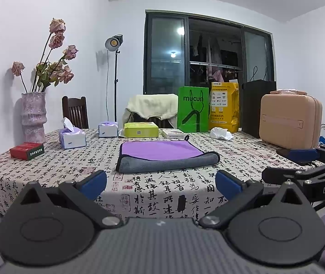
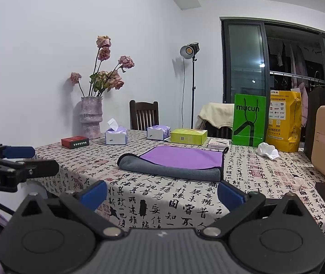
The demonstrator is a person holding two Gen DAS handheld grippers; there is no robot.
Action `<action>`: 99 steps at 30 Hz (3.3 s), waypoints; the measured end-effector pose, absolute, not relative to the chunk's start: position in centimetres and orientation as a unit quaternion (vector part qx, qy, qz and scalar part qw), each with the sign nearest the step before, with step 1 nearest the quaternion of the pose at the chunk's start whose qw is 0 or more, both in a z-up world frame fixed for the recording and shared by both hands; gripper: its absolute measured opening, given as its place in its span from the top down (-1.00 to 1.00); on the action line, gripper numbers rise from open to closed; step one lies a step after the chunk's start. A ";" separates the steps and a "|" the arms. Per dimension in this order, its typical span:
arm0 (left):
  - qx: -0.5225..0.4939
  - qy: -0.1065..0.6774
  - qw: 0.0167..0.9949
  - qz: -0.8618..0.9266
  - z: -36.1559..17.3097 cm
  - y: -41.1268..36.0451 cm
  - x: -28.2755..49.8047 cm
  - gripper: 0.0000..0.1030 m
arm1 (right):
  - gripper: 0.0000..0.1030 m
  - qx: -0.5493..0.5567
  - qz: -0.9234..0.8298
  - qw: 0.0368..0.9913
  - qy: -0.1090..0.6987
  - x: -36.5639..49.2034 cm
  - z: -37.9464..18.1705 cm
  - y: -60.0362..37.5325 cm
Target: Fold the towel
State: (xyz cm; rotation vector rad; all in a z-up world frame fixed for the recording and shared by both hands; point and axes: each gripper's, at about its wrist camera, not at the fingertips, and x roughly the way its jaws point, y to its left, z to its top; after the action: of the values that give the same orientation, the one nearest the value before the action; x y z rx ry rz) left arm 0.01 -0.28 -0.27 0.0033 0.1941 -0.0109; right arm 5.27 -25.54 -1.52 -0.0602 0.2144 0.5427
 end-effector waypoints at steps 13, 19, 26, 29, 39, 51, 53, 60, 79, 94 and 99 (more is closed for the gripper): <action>0.004 0.096 0.995 -0.005 -0.1 -0.5 0.0 -1.00 | -1.00 -0.029 0.267 0.957 0.105 5.3 -1.6 -25.5; 0.003 0.096 0.995 -0.006 -0.1 -0.4 0.0 -1.00 | -1.00 -0.029 0.268 0.957 0.105 5.3 -1.6 -25.5; 0.003 0.096 0.995 -0.007 -0.2 -0.4 0.0 -1.00 | -1.00 -0.029 0.267 0.957 0.106 5.3 -1.7 -25.6; 0.004 0.096 0.995 -0.007 -0.2 -0.4 0.1 -1.00 | -1.00 -0.029 0.268 0.957 0.106 5.3 -1.7 -25.6; 0.003 0.096 0.995 -0.006 -0.3 -0.4 0.2 -1.00 | -1.00 -0.029 0.268 0.957 0.107 5.2 -1.7 -25.5; 0.004 0.097 0.995 -0.007 -0.3 -0.4 0.1 -1.00 | -1.00 -0.029 0.270 0.956 0.109 5.3 -1.7 -25.5; 0.004 0.098 0.995 -0.007 -0.3 -0.3 0.1 -1.00 | -1.00 -0.030 0.270 0.956 0.109 5.4 -1.7 -25.5; 0.005 0.104 0.995 -0.005 -0.7 0.0 0.5 -1.00 | -1.00 -0.030 0.266 0.957 0.111 5.7 -1.9 -25.6; 0.033 0.112 0.993 0.002 -1.3 1.3 2.7 -1.00 | -1.00 -0.032 0.253 0.960 0.111 8.0 -2.6 -24.9; 0.017 0.118 0.992 0.033 -1.1 3.6 7.8 -1.00 | -1.00 -0.031 0.250 0.957 0.141 12.8 -3.9 -23.6; 0.004 0.126 0.992 0.018 -1.5 3.8 9.7 -1.00 | -1.00 -0.039 0.247 0.957 0.144 14.5 -4.0 -23.0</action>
State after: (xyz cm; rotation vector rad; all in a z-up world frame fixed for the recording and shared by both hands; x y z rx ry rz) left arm 9.75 3.81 -1.54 0.0070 0.2533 0.0367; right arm 14.49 -23.00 -4.00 -0.0800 0.2916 0.5018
